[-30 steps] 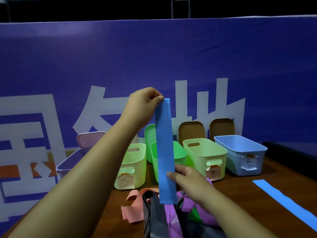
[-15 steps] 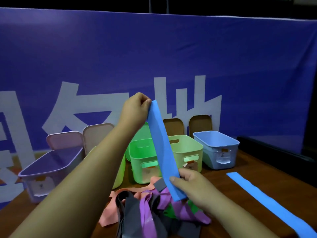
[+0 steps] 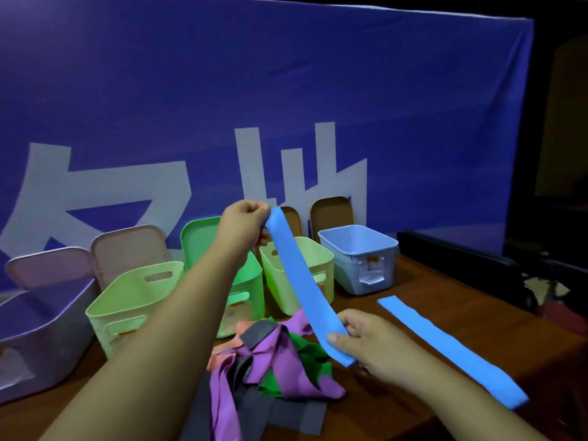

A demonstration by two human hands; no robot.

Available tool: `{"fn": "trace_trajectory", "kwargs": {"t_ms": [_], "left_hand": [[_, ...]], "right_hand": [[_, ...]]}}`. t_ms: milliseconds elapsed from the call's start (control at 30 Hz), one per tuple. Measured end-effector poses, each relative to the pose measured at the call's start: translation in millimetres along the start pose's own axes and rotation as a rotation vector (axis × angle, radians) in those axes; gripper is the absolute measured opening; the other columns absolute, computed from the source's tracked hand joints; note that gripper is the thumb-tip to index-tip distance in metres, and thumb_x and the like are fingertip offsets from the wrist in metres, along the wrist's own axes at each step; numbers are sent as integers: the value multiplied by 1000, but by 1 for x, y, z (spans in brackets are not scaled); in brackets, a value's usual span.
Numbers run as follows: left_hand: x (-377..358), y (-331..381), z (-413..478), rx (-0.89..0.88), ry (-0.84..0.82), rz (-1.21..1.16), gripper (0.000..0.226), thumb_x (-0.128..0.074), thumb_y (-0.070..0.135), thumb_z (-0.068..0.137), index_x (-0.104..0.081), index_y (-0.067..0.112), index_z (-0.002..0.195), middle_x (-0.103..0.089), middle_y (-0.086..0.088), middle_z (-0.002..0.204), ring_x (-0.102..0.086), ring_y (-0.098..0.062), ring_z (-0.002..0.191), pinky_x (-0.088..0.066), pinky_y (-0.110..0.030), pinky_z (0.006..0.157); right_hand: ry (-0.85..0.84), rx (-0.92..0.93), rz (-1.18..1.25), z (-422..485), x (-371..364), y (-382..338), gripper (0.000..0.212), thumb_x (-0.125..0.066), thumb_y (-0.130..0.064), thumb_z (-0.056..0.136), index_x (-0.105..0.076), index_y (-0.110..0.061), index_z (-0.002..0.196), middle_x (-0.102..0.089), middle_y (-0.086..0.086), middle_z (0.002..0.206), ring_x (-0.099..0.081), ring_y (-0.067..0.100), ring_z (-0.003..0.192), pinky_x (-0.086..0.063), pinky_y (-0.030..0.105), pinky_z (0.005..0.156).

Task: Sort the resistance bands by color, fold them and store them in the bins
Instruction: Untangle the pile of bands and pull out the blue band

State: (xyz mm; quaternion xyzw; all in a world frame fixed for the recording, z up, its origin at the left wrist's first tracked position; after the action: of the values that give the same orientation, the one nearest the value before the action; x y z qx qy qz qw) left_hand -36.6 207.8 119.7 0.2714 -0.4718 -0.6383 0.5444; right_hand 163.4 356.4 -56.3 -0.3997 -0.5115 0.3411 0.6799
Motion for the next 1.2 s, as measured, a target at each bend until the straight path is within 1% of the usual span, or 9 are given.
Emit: {"fn": "trace_trajectory", "kwargs": {"t_ms": [100,200,300,433,600,767,900,1000,1200], "left_hand": [[-32,-21,-8,135,-112,-244,13,-67,14,104,-71,3,101,-62,-4,62,-58,-10,50,-56,-20,54],[-64,-37,-15,171,-196,-274,6,-70,8,102,-71,3,100,-71,-5,74,-67,-8,60,-60,-20,62],[-94,-54,-20,191,-226,-255,8,-71,2,99,-68,0,106,-72,-12,81,-71,-14,61,-62,-23,61],[-147,-69,-29,180,-274,-120,13,-68,-2,98,-64,1,110,-70,-17,84,-72,-22,59,-63,-32,57],[-213,-91,-28,159,-250,84,10,-68,0,95,-64,5,104,-72,-23,88,-74,-29,58,-67,-46,62],[-264,-112,-31,123,-224,248,3,-73,10,94,-71,11,94,-75,-15,86,-74,-25,62,-57,-27,47],[-291,-139,-37,130,-208,359,5,-78,20,85,-72,19,86,-76,-3,89,-74,-27,86,-62,-37,78],[-302,-155,-47,167,-185,393,7,-76,21,87,-71,25,84,-73,1,95,-67,-23,94,-50,-30,77],[-318,-170,-52,99,-158,510,7,-69,25,94,-75,29,96,-72,4,99,-60,-19,90,-48,-32,74]], "right_hand": [[79,-41,-45,-12,23,16,10,-69,-33,101,-67,-29,110,-72,2,77,-57,18,60,-43,33,55],[151,-109,-104,-30,50,31,14,-71,-36,99,-67,-34,112,-77,6,90,-64,17,67,-49,32,57],[194,-175,-170,-47,80,47,13,-68,-37,101,-68,-34,113,-77,-2,88,-63,6,62,-48,27,58],[301,-248,-312,-77,122,62,12,-56,-32,107,-68,-34,108,-68,-4,77,-55,5,53,-41,24,57],[353,-324,-330,-110,153,76,18,-51,-27,106,-67,-31,99,-73,6,74,-70,16,57,-57,35,63],[390,-373,-354,-128,171,100,14,-53,-31,105,-66,-31,99,-76,3,82,-75,13,71,-62,42,77],[449,-399,-427,-134,182,114,9,-58,-37,105,-65,-34,101,-68,-3,83,-65,8,70,-48,23,59],[427,-423,-440,-136,178,125,9,-56,-39,107,-64,-35,110,-65,-6,87,-65,8,72,-47,23,57],[439,-402,-366,-137,184,136,4,-60,-39,104,-63,-38,106,-69,-1,80,-71,25,77,-59,45,70]]}}
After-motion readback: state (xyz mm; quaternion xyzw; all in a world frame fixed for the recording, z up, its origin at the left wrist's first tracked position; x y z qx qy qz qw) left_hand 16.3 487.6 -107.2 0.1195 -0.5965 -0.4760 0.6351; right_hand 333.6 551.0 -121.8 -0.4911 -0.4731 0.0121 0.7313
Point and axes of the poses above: each hand's wrist, its own z-axis towards the middle knuckle, its own x-axis out of the back of the hand, y = z × x, the point moved 8 cm from there along z, towards the middle knuckle
